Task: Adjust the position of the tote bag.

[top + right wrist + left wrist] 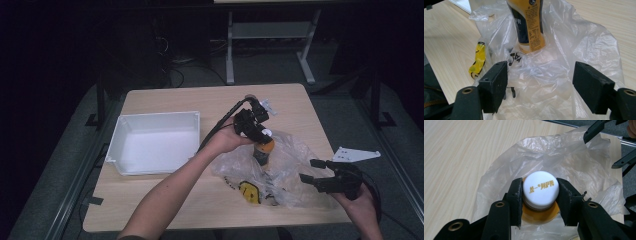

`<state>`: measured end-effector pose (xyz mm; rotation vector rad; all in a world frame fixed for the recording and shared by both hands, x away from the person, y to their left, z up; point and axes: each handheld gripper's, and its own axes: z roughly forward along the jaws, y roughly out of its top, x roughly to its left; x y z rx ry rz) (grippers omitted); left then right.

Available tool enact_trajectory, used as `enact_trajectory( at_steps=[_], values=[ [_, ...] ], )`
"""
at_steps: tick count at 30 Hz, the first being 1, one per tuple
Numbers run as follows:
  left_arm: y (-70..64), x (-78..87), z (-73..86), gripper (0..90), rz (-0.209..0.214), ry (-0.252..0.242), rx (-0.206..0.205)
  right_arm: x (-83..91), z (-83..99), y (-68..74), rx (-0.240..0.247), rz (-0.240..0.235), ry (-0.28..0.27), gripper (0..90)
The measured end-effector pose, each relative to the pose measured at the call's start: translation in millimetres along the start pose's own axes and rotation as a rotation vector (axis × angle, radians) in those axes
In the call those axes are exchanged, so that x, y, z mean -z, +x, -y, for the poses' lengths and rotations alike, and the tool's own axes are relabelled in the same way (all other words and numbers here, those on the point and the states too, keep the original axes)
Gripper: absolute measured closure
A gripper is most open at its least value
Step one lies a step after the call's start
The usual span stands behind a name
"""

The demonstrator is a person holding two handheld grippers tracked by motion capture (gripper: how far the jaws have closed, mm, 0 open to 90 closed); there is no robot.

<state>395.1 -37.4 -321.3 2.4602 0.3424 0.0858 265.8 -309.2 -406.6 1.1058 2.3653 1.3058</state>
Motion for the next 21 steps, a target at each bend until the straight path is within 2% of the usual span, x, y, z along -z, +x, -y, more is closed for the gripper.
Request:
enact_trajectory(
  at_steps=[6,10,21],
  values=[
    [-0.2,-0.2,-3.2,59.0,-0.007,0.015,0.015,-0.5,1.0,-0.9,-0.002,0.004,0.004,27.3],
    [-1.2,1.9,-5.1,59.0,-0.013,0.007,0.011,0.1,1.7,-1.4,-0.004,0.008,0.003,27.2],
    [-9.7,25.1,-19.4,59.1,-0.015,-0.008,0.006,-0.3,3.2,-2.6,-0.007,0.011,0.004,27.0]
  ],
)
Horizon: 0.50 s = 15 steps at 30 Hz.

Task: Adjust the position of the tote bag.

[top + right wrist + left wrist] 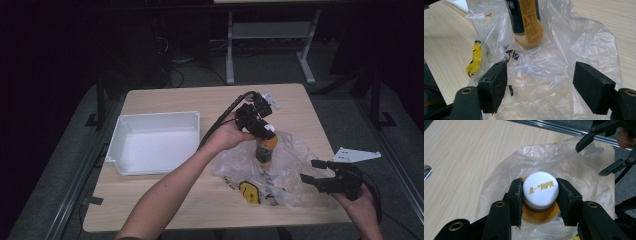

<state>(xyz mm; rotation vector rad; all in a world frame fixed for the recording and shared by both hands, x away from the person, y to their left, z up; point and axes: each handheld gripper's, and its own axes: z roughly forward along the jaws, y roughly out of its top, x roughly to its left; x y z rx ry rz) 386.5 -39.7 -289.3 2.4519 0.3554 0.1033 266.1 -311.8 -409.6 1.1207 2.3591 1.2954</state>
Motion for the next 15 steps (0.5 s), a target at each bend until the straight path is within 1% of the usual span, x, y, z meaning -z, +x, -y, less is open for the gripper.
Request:
enact_trajectory(
  at_steps=[1,2,6,7,9,10,11,13,15],
  values=[
    [-1.4,2.4,-1.7,59.0,-0.004,-0.005,0.002,0.1,0.2,-0.2,-0.003,0.000,0.000,27.0],
    [-1.9,4.7,-3.2,59.0,-0.007,0.000,-0.005,0.2,0.4,-0.4,-0.004,0.001,0.000,27.0],
    [-6.8,16.6,-10.1,59.0,-0.020,-0.015,-0.004,1.2,1.4,-1.4,-0.005,0.004,-0.002,26.9],
    [-8.1,19.4,-11.4,59.0,-0.024,-0.026,0.004,1.4,1.4,-1.7,-0.002,0.006,-0.004,26.9],
    [-9.3,25.2,-14.2,59.0,-0.028,-0.029,0.003,2.0,1.3,-1.5,-0.013,0.003,-0.008,26.8],
    [-10.2,27.3,-15.3,59.1,-0.032,-0.036,0.009,2.1,1.3,-1.8,-0.016,0.004,-0.011,26.7],
    [-10.1,29.7,-16.3,59.0,-0.032,-0.031,0.004,2.0,1.2,-2.0,-0.018,0.002,-0.014,26.7],
    [-11.1,31.5,-16.5,59.1,-0.035,-0.045,0.011,2.0,1.2,-2.8,-0.020,0.002,-0.018,26.7],
    [-10.2,33.5,-15.8,59.1,-0.029,-0.032,0.003,1.8,1.1,-3.5,-0.026,0.003,-0.019,26.6]
  ],
)
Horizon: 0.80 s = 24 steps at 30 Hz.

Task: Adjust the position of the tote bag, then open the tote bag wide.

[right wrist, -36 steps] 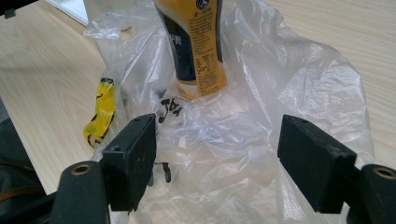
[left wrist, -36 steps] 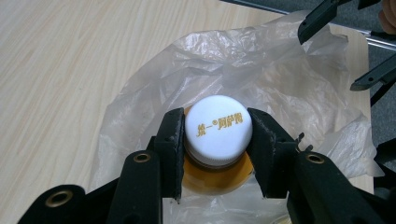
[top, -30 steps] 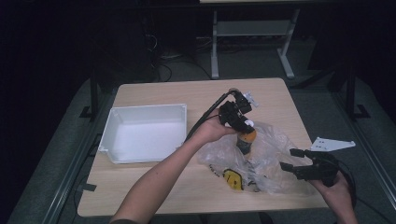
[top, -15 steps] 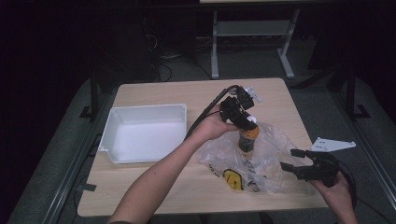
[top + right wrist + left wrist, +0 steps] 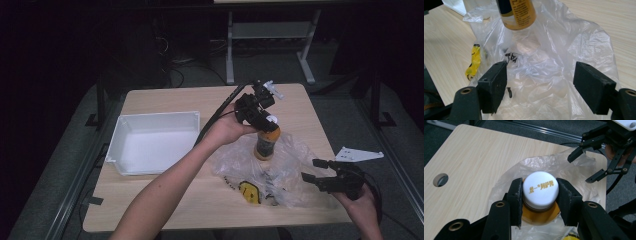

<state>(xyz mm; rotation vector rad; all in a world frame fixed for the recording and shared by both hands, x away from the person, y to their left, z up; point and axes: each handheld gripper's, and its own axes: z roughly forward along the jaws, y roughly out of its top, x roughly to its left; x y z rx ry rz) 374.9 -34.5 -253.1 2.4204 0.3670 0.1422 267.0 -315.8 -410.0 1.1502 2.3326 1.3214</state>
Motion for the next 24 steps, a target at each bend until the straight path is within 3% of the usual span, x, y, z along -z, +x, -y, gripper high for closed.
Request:
enact_trajectory(
  at_steps=[5,18,24],
  values=[
    [1.7,6.4,1.8,59.1,0.002,-0.010,0.011,-2.1,-1.1,0.3,-0.004,0.001,0.004,26.6],
    [1.6,37.5,7.9,59.1,-0.047,-0.018,-0.001,-2.9,-1.6,1.9,0.001,0.002,0.004,26.4],
    [4.4,49.6,13.6,59.1,-0.060,-0.020,0.011,-3.1,-1.9,0.7,-0.005,0.003,0.001,26.3]
  ],
)
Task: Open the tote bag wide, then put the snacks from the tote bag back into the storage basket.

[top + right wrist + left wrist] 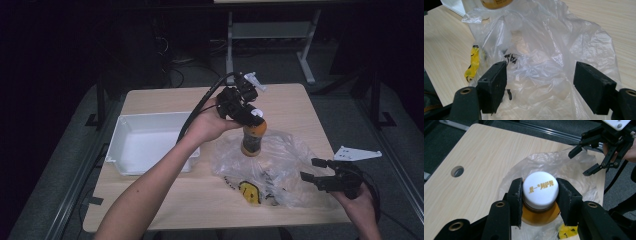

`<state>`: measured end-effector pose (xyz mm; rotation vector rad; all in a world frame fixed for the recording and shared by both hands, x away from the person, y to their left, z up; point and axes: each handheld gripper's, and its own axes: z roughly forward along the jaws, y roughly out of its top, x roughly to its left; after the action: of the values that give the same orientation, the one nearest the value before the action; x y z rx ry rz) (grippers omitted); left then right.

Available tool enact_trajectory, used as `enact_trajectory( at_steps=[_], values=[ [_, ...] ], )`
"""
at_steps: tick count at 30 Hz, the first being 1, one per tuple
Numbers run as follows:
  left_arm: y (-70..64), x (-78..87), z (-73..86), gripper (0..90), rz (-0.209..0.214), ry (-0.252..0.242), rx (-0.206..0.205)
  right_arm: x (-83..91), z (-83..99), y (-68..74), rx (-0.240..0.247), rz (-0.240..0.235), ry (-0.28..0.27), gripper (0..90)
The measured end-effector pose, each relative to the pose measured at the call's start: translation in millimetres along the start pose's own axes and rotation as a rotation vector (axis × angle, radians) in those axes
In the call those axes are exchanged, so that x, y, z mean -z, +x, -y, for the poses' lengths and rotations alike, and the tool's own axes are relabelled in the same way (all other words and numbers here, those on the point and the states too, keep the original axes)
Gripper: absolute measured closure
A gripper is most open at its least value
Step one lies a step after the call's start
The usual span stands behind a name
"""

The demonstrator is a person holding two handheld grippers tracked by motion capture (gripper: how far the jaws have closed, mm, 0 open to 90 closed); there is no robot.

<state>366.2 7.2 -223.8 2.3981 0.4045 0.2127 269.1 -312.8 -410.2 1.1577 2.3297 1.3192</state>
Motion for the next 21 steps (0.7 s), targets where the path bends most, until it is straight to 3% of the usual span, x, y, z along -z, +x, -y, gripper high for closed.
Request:
enact_trajectory(
  at_steps=[21],
  values=[
    [9.8,37.7,25.1,59.1,-0.044,-0.001,0.032,0.1,-6.6,5.6,0.021,0.018,-0.028,26.3]
  ],
)
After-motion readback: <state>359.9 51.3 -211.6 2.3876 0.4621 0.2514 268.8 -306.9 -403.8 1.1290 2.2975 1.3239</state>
